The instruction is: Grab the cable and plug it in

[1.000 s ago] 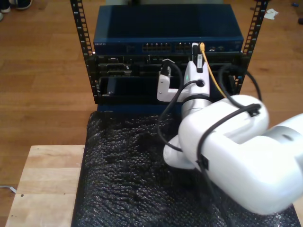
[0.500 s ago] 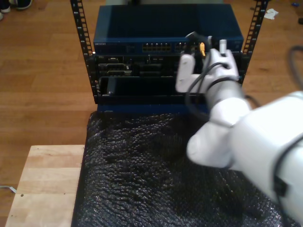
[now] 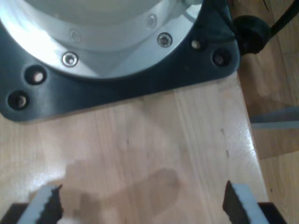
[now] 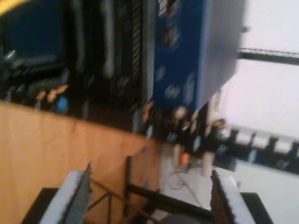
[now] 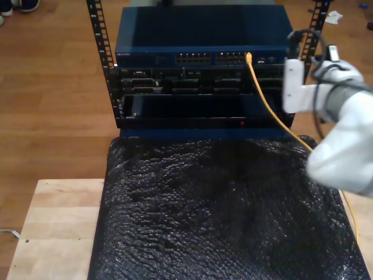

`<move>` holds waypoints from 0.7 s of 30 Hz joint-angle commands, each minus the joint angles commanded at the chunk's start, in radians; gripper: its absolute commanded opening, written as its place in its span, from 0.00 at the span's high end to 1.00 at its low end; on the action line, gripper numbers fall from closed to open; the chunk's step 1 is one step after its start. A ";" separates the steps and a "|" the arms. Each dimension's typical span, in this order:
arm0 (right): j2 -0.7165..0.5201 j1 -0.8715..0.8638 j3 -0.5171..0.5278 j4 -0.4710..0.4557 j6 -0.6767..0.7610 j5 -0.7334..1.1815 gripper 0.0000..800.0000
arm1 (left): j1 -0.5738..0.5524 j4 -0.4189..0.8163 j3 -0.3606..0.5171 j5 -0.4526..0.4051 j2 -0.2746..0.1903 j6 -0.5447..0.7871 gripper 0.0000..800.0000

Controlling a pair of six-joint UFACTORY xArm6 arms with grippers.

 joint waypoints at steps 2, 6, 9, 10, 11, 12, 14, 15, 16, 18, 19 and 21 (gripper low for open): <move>-0.034 -0.061 -0.002 0.000 -0.044 0.118 0.15 | 0.000 0.000 0.000 0.000 0.000 0.000 0.00; -0.089 -0.178 0.000 0.000 -0.137 0.325 0.08 | 0.000 0.000 0.000 0.000 0.000 0.000 0.00; -0.123 -0.259 0.000 0.000 -0.216 0.456 0.04 | 0.000 0.000 0.000 -0.002 0.000 0.000 0.00; -0.133 -0.288 0.000 0.002 -0.241 0.500 0.01 | 0.000 0.000 0.000 0.000 0.000 0.000 0.00; -0.146 -0.313 0.000 0.002 -0.262 0.539 0.01 | 0.000 0.000 0.000 -0.002 0.000 0.000 0.00; -0.160 -0.339 0.002 0.002 -0.279 0.577 0.01 | 0.000 0.000 0.002 0.000 0.000 0.000 0.00; -0.193 -0.391 0.002 0.000 -0.305 0.655 0.01 | 0.000 0.000 0.000 0.000 0.000 0.000 0.00; -0.206 -0.419 0.006 0.000 -0.319 0.695 0.01 | 0.000 0.000 0.000 0.000 0.000 0.000 0.00; -0.221 -0.450 0.012 0.000 -0.333 0.736 0.01 | 0.000 0.000 0.000 -0.002 0.000 0.000 0.00; -0.262 -0.517 0.029 -0.002 -0.371 0.822 0.01 | 0.000 0.000 0.000 -0.002 0.000 0.000 0.00; -0.282 -0.554 0.038 -0.002 -0.394 0.861 0.01 | 0.000 0.000 0.000 0.000 0.000 0.000 0.00; -0.322 -0.623 0.060 0.000 -0.446 0.934 0.01 | 0.000 0.000 0.000 0.000 0.000 0.000 0.00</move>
